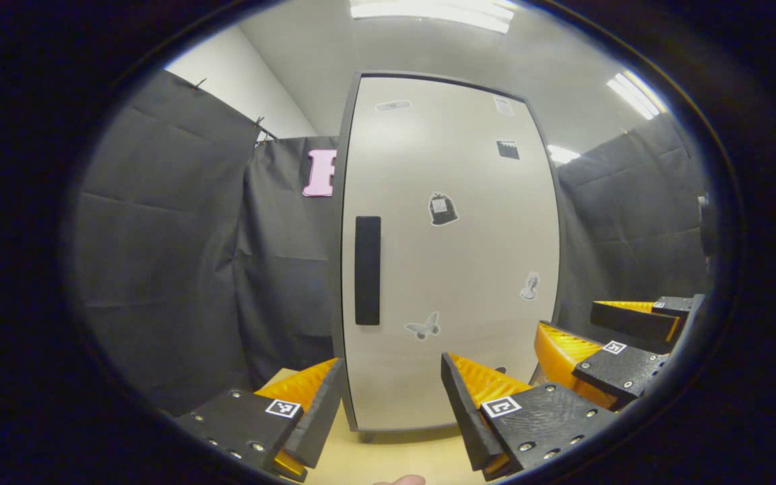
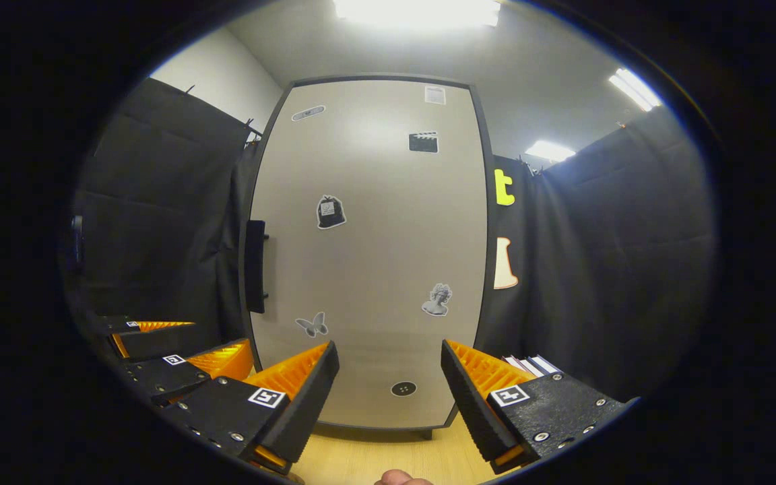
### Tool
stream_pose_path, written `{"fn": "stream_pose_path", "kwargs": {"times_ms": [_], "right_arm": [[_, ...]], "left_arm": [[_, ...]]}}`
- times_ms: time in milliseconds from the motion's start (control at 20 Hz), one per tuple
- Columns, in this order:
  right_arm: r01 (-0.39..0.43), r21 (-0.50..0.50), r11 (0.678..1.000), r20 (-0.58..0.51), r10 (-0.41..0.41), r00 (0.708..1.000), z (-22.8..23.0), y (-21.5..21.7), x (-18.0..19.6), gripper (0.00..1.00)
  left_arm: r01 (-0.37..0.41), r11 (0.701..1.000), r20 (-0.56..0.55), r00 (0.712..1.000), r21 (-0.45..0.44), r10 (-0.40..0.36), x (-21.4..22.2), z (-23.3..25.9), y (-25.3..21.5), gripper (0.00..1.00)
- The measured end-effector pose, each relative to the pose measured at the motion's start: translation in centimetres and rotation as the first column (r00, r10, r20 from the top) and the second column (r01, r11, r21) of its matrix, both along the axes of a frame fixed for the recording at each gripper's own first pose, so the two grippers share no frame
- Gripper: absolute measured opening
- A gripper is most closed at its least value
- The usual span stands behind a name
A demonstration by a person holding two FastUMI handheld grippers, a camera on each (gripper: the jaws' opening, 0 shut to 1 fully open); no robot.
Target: Open the cabinet door with the right hand, grasp the bottle in the cabinet with the left hand and place it on the coaster, then close the cabinet door with the right hand.
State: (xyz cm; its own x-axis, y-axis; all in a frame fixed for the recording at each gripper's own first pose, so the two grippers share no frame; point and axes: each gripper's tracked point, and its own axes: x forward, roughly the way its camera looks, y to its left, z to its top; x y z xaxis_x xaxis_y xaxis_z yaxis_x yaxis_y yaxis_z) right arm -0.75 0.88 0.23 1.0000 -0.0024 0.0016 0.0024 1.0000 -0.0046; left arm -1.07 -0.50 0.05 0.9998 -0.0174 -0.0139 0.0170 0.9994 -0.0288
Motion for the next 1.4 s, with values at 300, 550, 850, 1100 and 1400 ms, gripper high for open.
{"fn": "stream_pose_path", "kwargs": {"times_ms": [300, 550, 850, 1100, 1400], "right_arm": [[0.006, 0.019, 1.000, -0.008, -0.006, 1.000, -0.2, -0.2, 0.4, 0.95], [0.010, 0.021, 1.000, -0.002, -0.010, 1.000, 0.1, -0.4, 1.0, 0.95], [-0.010, 0.007, 1.000, 0.003, 0.010, 1.000, 0.5, 0.4, 2.2, 0.95], [-0.034, 0.010, 0.999, 0.018, 0.034, 0.999, 1.6, 1.4, 4.0, 0.95], [-0.109, -0.009, 0.994, 0.053, 0.110, 0.993, 3.5, 5.3, 5.9, 0.95]], "left_arm": [[-0.009, 0.999, 0.036, 0.999, 0.031, 0.008, 0.0, 1.0, 0.7, 0.82], [-0.013, 0.999, 0.047, 0.999, 0.037, 0.011, 0.5, 1.2, 1.0, 0.82], [-0.024, 0.998, 0.046, 0.999, 0.050, 0.022, 1.0, 0.9, 2.0, 0.82], [-0.051, 0.998, 0.036, 0.998, 0.047, 0.049, 1.1, 0.3, 4.0, 0.82], [-0.105, 0.993, 0.028, 0.994, 0.046, 0.104, -0.5, -0.8, 7.7, 0.84]]}}
